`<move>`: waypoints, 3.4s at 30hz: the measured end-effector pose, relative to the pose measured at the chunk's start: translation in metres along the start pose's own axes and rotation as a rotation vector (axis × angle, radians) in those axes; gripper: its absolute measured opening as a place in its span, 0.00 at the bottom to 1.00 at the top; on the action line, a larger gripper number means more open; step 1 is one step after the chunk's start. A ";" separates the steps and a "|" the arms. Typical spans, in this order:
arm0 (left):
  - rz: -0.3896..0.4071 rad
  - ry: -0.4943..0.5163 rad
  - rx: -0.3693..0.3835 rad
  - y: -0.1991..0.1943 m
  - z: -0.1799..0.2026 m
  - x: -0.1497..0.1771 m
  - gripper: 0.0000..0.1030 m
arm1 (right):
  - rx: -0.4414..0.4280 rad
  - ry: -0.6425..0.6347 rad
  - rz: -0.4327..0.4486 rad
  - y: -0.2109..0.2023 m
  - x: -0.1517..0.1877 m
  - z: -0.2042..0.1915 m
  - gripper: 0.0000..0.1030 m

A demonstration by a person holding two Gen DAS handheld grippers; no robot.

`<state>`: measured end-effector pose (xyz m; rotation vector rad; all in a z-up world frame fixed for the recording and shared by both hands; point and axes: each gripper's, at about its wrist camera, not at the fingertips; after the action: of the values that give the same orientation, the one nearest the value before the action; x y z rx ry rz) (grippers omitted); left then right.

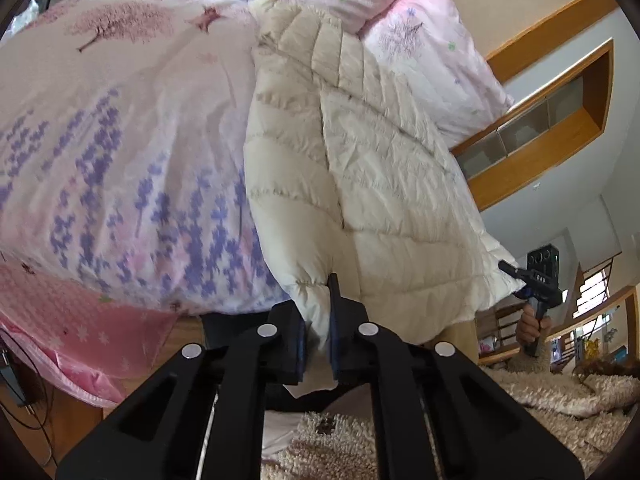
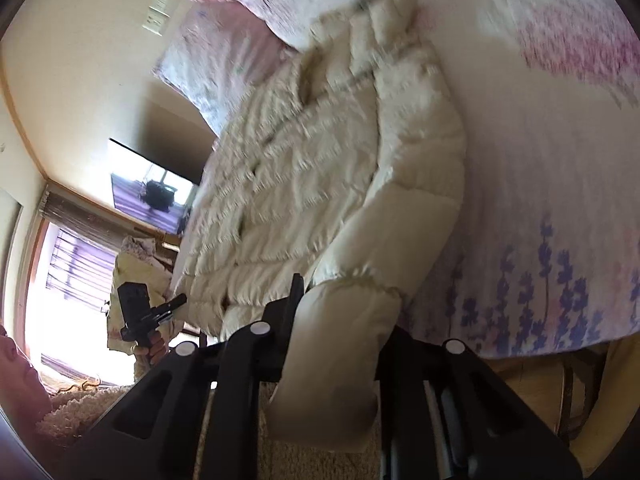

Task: Fold large clothes
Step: 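Grasp the coat hem with both grippers, then lift the hem with both grippers and fold it toward the collar, then lower the hem onto the coat and open both grippers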

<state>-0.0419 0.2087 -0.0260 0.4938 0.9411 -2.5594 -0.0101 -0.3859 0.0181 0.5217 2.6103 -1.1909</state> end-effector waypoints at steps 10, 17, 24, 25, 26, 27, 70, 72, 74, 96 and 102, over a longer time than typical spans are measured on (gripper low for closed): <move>0.198 0.062 0.042 -0.038 0.020 -0.031 0.05 | 0.019 -0.177 0.291 -0.040 -0.006 -0.062 0.12; 0.314 0.136 0.052 -0.070 0.041 -0.055 0.05 | -0.011 -0.241 0.419 -0.061 -0.013 -0.095 0.12; 0.414 0.170 0.074 -0.079 0.058 -0.102 0.05 | 0.005 -0.250 0.542 -0.071 -0.044 -0.116 0.12; 0.423 0.167 0.074 -0.077 0.059 -0.110 0.05 | 0.013 -0.250 0.551 -0.070 -0.048 -0.118 0.12; 0.429 0.165 0.075 -0.076 0.059 -0.117 0.05 | 0.030 -0.251 0.564 -0.067 -0.057 -0.121 0.12; 0.438 0.163 0.075 -0.074 0.059 -0.125 0.05 | 0.046 -0.253 0.574 -0.065 -0.065 -0.123 0.12; 0.332 -0.265 0.051 0.102 -0.058 -0.359 0.45 | 0.263 0.363 0.451 0.121 -0.325 0.015 0.66; 0.359 -0.238 0.029 0.090 -0.056 -0.359 0.64 | 0.323 0.341 0.464 0.109 -0.323 0.018 0.68; 0.381 -0.213 -0.010 0.078 -0.057 -0.358 0.68 | 0.387 0.315 0.432 0.103 -0.325 0.024 0.69; 0.172 -0.130 -0.225 0.132 -0.062 -0.355 0.08 | 0.507 0.212 0.341 0.123 -0.318 0.011 0.08; 0.160 -0.093 -0.322 0.148 -0.059 -0.353 0.08 | 0.614 0.275 0.260 0.147 -0.309 0.035 0.08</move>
<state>0.3443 0.2199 0.0070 0.3390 1.1987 -2.2125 0.3334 -0.3930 0.0017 1.1680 2.2310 -1.9315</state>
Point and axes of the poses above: each gripper's, at about its wrist camera, not at the fingertips, and y roughly the way its jaws point, z to its right, x to its underside, and after that the axes turned 7 degrees about x, right-handed
